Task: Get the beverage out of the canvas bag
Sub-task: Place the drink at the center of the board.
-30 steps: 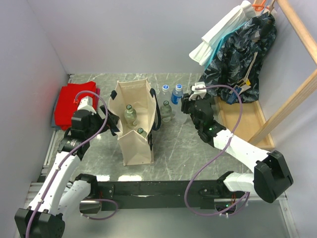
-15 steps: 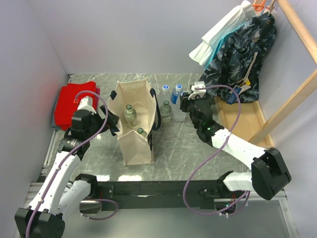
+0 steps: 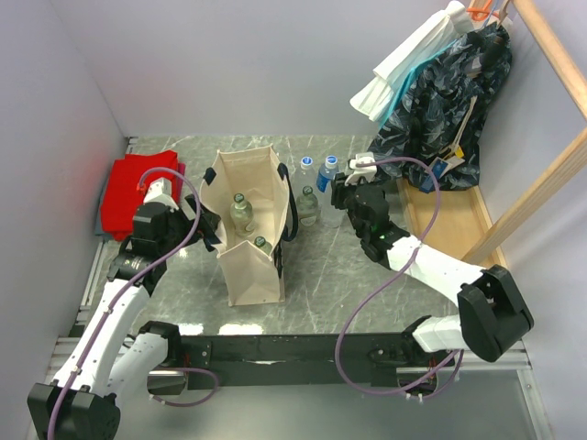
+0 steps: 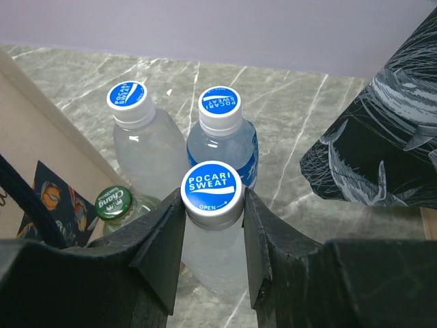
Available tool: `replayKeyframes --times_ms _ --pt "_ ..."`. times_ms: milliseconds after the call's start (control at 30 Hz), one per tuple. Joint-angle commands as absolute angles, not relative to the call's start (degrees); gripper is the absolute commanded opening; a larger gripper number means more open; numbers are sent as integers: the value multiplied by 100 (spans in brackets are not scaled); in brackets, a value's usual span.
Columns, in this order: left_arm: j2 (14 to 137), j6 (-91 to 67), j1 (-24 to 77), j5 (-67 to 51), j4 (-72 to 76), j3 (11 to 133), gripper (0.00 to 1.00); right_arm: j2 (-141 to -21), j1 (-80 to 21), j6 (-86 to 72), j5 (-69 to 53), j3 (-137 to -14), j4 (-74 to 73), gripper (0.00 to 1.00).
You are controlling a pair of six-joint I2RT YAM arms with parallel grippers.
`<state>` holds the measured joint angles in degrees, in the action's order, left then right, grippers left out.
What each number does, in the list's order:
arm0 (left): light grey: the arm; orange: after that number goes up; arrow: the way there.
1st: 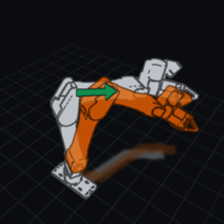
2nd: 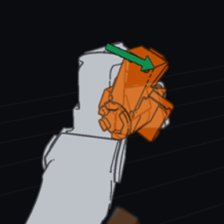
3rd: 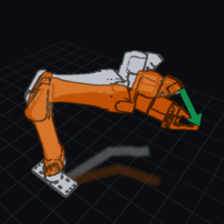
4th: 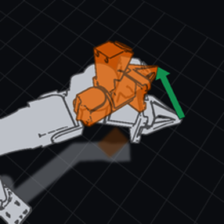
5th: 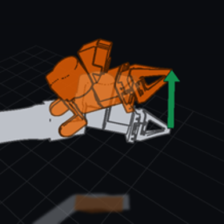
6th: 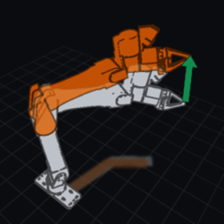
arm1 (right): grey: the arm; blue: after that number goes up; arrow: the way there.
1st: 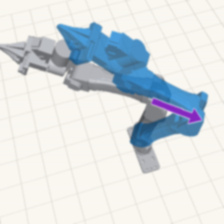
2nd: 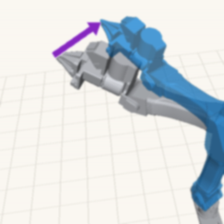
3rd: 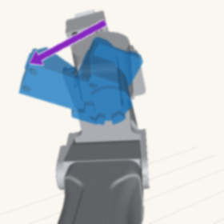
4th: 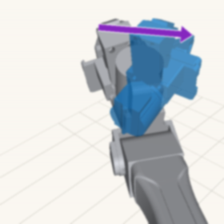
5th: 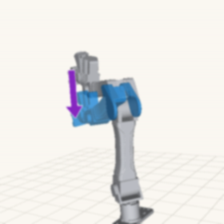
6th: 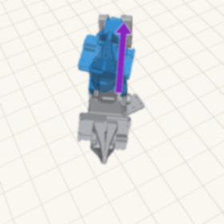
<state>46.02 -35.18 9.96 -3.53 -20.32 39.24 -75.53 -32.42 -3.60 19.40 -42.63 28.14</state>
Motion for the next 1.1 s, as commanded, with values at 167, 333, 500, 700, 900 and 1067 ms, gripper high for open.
replayKeyframes --times_ms 167,333,500,700,900,1067 --pt "4641 -3384 1011 -185 -2048 4078 99 -7594 -3217 -431 2021 -4500 4096 0" --pt "4641 -3384 1020 -176 -2074 4096 99 -7690 -3226 -466 2021 -4517 4157 0" --pt "4632 -3393 1011 -176 -2048 4069 99 -7761 -3225 -475 2030 -4500 4228 0" --pt "4641 -3401 1011 -149 -2031 4078 100 -7761 -3217 -501 2004 -4526 4192 0" --pt "4667 -3375 1011 -158 -2057 4096 99 -7849 -3226 -545 1995 -4553 4105 0" --pt "4667 -3393 1011 -158 -2039 4078 99 -7893 -3217 -659 2066 -4667 3850 0"
